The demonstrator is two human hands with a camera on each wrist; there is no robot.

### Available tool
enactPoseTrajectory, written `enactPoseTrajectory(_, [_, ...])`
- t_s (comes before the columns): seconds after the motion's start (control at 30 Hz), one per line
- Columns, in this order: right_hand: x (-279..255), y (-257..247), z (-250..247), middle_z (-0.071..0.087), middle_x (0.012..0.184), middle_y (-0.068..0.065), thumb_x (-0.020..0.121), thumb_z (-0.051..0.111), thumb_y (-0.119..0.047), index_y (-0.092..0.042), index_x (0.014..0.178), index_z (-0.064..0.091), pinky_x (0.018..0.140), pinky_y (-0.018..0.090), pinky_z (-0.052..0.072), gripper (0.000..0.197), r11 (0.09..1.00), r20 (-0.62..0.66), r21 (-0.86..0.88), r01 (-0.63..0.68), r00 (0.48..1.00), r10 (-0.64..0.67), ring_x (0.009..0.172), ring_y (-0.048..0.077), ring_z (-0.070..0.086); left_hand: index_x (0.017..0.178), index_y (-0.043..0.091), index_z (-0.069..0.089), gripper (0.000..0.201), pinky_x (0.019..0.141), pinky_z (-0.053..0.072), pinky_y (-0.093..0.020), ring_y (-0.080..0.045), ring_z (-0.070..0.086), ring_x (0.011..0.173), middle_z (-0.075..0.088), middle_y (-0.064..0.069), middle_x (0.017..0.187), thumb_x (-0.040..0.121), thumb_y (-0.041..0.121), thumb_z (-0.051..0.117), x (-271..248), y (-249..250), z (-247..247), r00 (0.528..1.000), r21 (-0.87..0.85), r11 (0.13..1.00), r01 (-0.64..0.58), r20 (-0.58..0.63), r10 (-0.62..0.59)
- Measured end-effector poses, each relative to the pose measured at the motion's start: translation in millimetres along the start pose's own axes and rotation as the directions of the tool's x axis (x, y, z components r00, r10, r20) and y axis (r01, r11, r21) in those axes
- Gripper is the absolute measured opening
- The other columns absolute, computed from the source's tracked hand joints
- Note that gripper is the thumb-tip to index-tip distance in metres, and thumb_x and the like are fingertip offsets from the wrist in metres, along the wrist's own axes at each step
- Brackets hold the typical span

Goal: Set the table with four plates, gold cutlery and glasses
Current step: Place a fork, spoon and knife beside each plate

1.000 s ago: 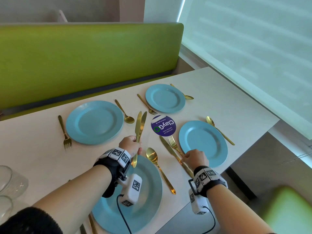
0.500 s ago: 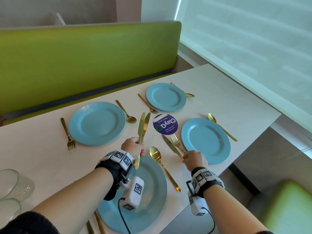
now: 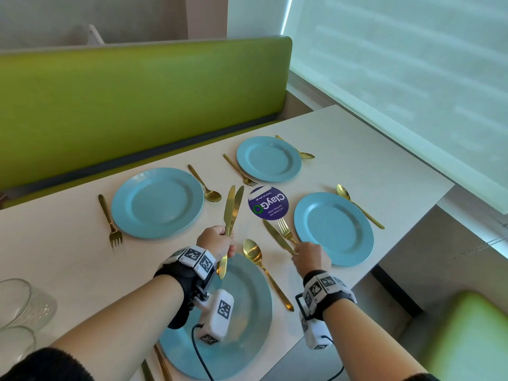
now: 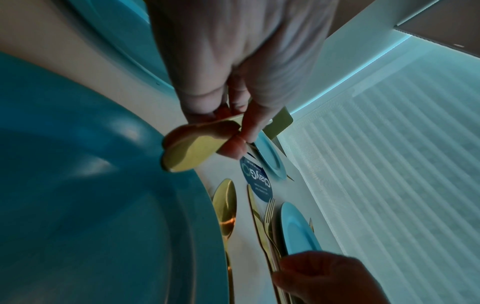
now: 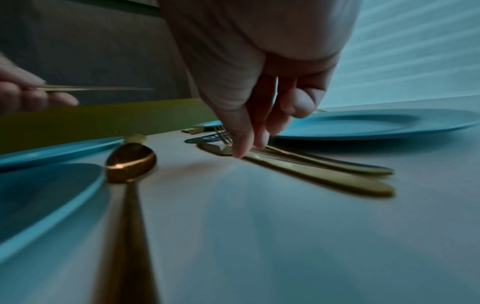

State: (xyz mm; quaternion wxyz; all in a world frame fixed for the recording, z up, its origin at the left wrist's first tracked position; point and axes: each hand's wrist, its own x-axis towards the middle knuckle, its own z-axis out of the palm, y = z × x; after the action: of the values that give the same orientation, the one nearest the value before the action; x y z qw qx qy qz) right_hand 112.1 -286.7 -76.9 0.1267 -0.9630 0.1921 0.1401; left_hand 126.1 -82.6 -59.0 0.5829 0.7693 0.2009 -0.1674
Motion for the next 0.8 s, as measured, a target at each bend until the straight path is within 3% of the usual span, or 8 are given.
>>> enactPoseTrajectory(0.13, [-14.3,-34.4,2.0,0.065,0.116,0.004,0.089,0.054,-0.02,-0.021,0.111,0.067,0.087,0.03,0.048,0.026,0.988,0.014,0.09,0.125,0.992,-0.127,0.106,0.026,0.061,0.081,0.013,0.058,0.017,0.067,0.053,-0.03,-0.018,0.053,0.058,0.057,-0.006,0.063,0.089,0.0,0.05,-0.1,-0.4,0.7,1.0,-0.024,0.999,0.024,-0.008,-0.024])
enactPoseTrajectory(0.23, [-27.7,-66.5,9.9,0.066,0.11,0.006,0.088,0.053,-0.019,-0.017,0.104,0.069,0.079,0.029,0.047,0.024,0.952,0.002,0.186,0.242,0.969,-0.246,0.097,0.026,0.061,0.072,0.008,0.055,0.024,0.066,0.052,-0.031,-0.02,0.051,0.058,0.053,-0.007,0.063,0.09,-0.005,0.046,2.2,-3.4,-3.5,0.999,-0.042,0.998,0.045,-0.018,-0.045])
enactPoseTrajectory(0.3, [-35.8,-84.0,13.4,0.066,0.112,0.005,0.089,0.053,-0.017,-0.016,0.109,0.068,0.085,0.03,0.049,0.025,0.926,-0.013,0.22,0.307,0.95,-0.312,0.103,0.025,0.06,0.067,0.008,0.054,0.029,0.063,0.051,-0.028,-0.02,0.052,0.059,0.054,-0.008,0.066,0.09,-0.006,0.043,2.8,-6.4,-10.0,0.998,-0.038,0.998,0.053,-0.021,-0.054])
enactPoseTrajectory(0.43, [-45.6,-107.1,11.1,0.064,0.115,0.006,0.091,0.052,-0.018,-0.015,0.115,0.066,0.089,0.031,0.048,0.027,0.887,-0.047,0.231,0.399,0.916,-0.399,0.104,0.025,0.06,0.072,0.008,0.054,0.028,0.061,0.05,-0.029,-0.02,0.054,0.06,0.057,-0.008,0.072,0.091,-0.006,0.041,0.9,-9.1,-28.1,0.998,-0.047,0.997,0.057,0.011,-0.057])
enactPoseTrajectory(0.57, [-49.0,-120.7,2.3,0.064,0.113,0.005,0.091,0.054,-0.017,-0.016,0.115,0.066,0.088,0.03,0.047,0.027,0.852,-0.086,0.212,0.479,0.877,-0.472,0.102,0.024,0.06,0.078,0.007,0.051,0.024,0.048,0.045,-0.025,-0.021,0.052,0.055,0.056,-0.01,0.067,0.092,-0.007,0.038,-6.0,-4.5,-46.5,0.995,-0.046,0.998,0.043,0.089,-0.039])
enactPoseTrajectory(0.67, [-51.9,-129.0,-2.6,0.067,0.105,0.008,0.087,0.059,-0.01,-0.013,0.107,0.071,0.086,0.034,0.05,0.024,0.779,-0.115,0.165,0.605,0.796,-0.594,0.095,0.028,0.063,0.079,0.008,0.05,0.021,0.045,0.043,-0.025,-0.022,0.053,0.053,0.056,-0.012,0.064,0.092,-0.006,0.039,-8.9,-0.2,-57.6,0.989,-0.046,0.998,0.042,0.146,-0.034])
enactPoseTrajectory(0.73, [-49.6,-132.6,-0.4,0.07,0.086,0.011,0.078,0.063,-0.006,-0.01,0.088,0.076,0.072,0.041,0.056,0.017,0.703,-0.135,0.115,0.702,0.712,-0.689,0.078,0.03,0.066,0.082,0.007,0.049,0.018,0.045,0.044,-0.025,-0.022,0.055,0.052,0.058,-0.013,0.065,0.092,-0.005,0.04,-7.6,2.8,-63.0,0.984,-0.04,0.999,0.031,0.177,-0.023])
enactPoseTrajectory(0.8, [-43.8,-133.7,1.5,0.068,0.074,0.007,0.072,0.066,-0.006,-0.013,0.075,0.076,0.057,0.038,0.057,0.012,0.64,-0.09,0.001,0.769,0.637,-0.765,0.066,0.028,0.066,0.08,0.008,0.049,0.019,0.043,0.044,-0.023,-0.021,0.057,0.052,0.059,-0.015,0.069,0.092,-0.003,0.04,-6.5,6.1,-65.7,0.977,-0.028,1.0,0.014,0.212,-0.008])
